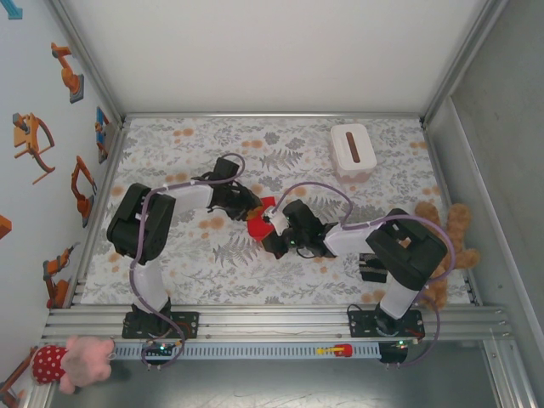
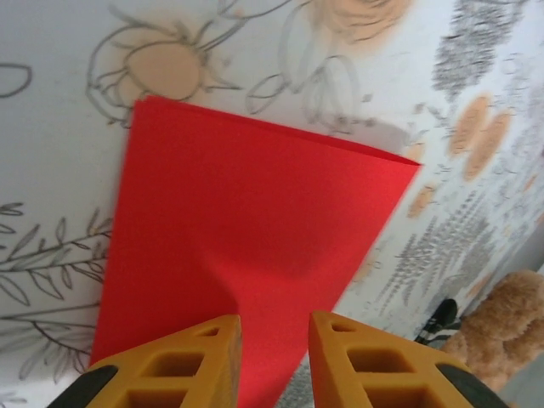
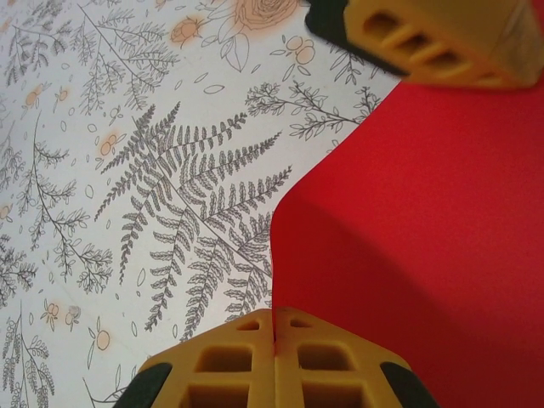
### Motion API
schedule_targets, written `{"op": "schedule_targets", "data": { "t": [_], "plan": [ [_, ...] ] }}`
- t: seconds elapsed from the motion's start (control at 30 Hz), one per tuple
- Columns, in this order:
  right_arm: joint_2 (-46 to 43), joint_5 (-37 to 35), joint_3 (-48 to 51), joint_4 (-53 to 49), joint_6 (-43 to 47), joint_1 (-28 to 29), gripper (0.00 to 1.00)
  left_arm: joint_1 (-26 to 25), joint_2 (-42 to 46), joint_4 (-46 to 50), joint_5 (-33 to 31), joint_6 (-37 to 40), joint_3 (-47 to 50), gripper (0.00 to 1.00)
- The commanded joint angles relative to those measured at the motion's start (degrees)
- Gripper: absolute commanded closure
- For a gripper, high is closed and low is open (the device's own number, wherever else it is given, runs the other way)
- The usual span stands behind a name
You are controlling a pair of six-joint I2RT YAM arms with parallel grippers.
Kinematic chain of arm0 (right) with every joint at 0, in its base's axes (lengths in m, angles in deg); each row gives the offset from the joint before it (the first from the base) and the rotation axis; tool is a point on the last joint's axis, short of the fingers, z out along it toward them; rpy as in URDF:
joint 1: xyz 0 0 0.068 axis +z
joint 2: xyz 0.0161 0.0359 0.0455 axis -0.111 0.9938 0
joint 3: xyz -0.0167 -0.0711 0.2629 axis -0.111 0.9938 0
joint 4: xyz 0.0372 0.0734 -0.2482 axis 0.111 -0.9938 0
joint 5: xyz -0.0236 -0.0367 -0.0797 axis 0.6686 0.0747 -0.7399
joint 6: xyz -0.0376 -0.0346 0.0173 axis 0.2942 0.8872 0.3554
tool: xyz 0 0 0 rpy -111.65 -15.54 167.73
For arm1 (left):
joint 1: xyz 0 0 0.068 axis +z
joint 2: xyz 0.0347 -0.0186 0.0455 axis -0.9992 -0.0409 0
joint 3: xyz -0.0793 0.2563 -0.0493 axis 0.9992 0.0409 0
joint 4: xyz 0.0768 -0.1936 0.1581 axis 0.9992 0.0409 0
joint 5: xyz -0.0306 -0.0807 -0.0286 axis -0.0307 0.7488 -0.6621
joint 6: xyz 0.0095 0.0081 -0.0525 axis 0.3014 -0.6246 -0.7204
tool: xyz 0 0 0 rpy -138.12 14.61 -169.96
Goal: Fold a paper plane with a square sheet of paper (pick it up from the middle)
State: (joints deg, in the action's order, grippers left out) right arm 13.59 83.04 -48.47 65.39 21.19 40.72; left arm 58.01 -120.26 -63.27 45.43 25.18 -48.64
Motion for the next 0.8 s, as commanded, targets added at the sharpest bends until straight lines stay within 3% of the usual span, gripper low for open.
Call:
{"op": "schedule_targets", "data": {
  "t": [0.0, 0.37, 0.77],
  "plan": [
    [0.03, 1.35, 0.71, 1.64, -1.82, -1.07, 1.0, -0.18, -1.72, 2.01, 0.43, 1.83, -1.55, 0.74],
    [-0.38, -0.33, -0.46, 0.03, -7.01, -4.36, 1.0, -1.29, -6.32, 11.14, -2.97, 6.64, -4.57, 0.75],
    [1.16, -3.56, -2.81, -3.61, -9.09, -5.96, 1.0, -1.92, -7.92, 14.49, -2.8, 9.76, -8.05, 0.76]
  ]
}}
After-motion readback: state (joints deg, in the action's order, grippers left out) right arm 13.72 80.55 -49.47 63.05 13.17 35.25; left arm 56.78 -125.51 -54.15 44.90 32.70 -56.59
